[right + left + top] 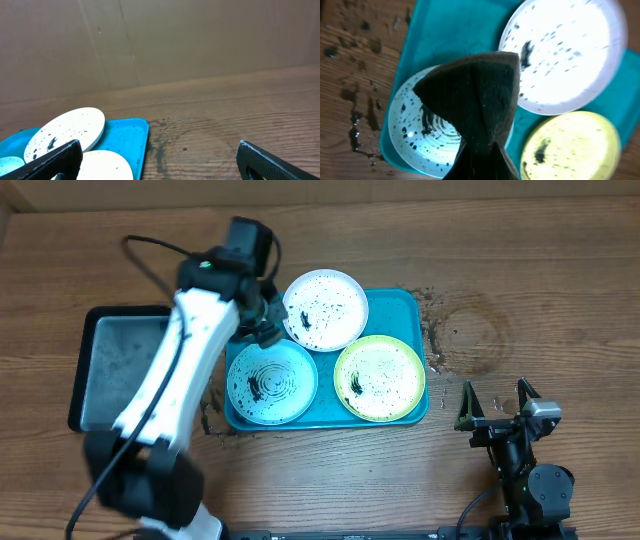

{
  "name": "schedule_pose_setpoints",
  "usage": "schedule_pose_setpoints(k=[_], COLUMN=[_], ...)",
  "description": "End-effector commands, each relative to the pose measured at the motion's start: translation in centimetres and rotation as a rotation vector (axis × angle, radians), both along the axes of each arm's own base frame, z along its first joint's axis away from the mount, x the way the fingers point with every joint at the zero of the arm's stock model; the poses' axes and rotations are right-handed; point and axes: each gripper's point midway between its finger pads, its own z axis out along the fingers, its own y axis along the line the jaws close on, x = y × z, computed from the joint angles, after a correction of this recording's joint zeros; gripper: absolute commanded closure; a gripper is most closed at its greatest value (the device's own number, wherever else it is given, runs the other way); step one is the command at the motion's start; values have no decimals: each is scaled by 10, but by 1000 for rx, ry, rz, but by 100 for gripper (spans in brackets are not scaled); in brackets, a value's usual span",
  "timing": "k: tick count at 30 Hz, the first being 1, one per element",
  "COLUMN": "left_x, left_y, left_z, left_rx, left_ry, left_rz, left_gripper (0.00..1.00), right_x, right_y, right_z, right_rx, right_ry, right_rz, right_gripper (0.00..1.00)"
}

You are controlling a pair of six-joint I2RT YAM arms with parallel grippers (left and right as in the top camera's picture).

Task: Clean dirty plates on tray and stack at the side
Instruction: 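Move the sponge over the light-blue plate and press it down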

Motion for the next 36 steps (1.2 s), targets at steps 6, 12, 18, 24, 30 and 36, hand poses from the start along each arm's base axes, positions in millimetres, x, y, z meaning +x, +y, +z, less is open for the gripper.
schedule_pose_setpoints(k=[6,12,18,24,30,36], left_x=[-27,-44,-50,-51,-51,-24], left_y=[-8,-13,-21,-24,-11,0], left_z=[-67,-71,-76,-89,-92,-54], left_rx=[30,17,27,27,68,45], left_ry=[283,358,366,360,362,231], left_rz=[-103,-206,-254,-262,-245,-207], left_gripper=[96,95,94,82,47,45], right_x=[0,0,0,0,0,0], right_y=[-1,-1,-1,-1,-1,-1], right_z=[-2,-2,-2,-2,-2,-2], right_rx=[-4,-3,-3,-3,-3,-3], right_ry=[-5,-5,-5,-5,-5,-5], right_rz=[-3,-3,-3,-3,-3,-3], right_gripper=[0,0,0,0,0,0])
